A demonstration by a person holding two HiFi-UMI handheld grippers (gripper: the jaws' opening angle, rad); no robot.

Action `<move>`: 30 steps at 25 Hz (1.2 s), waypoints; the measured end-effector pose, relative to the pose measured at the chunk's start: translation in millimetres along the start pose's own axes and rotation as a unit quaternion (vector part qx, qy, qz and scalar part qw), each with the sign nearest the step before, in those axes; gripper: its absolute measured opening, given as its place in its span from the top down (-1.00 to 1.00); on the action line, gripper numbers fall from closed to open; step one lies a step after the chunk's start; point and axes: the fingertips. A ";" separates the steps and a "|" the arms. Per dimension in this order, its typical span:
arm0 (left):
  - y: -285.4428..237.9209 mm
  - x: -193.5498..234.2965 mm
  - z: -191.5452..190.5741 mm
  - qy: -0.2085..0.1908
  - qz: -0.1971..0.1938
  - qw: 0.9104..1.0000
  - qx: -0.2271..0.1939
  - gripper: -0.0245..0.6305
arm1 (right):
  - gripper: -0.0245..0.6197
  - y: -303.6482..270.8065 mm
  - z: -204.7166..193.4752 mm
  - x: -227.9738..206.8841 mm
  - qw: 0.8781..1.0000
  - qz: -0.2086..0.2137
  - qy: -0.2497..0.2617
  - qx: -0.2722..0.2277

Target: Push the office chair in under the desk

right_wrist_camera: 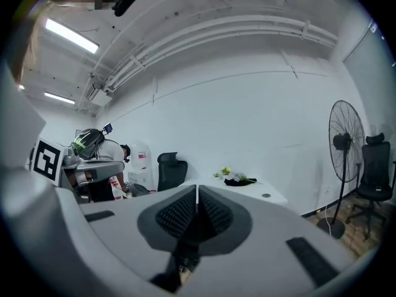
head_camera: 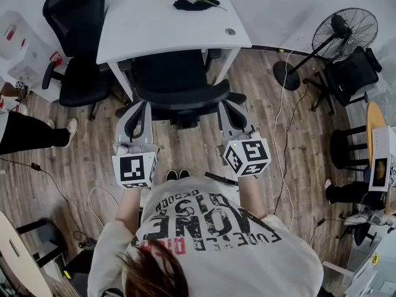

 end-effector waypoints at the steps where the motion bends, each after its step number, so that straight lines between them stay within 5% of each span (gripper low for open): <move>1: 1.1 -2.5 2.4 -0.001 0.002 1.000 -0.003 0.89 | 0.85 1.1 1.6 1.1 1.000 0.002 0.001 -0.002; 23: 22.7 -47.2 30.8 0.010 -0.003 0.999 -0.037 0.89 | 0.85 24.6 28.8 37.3 0.998 0.048 0.015 -0.047; 30: 30.5 -66.8 26.6 0.022 -0.018 0.999 -0.014 0.89 | 0.85 30.5 28.2 48.1 0.997 0.057 0.022 -0.046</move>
Point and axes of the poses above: the fingertips, and each gripper's own axes: y backward along the fingers, x to its left, z out of its top, and after that the axes turned 3 degrees about z, right-handed
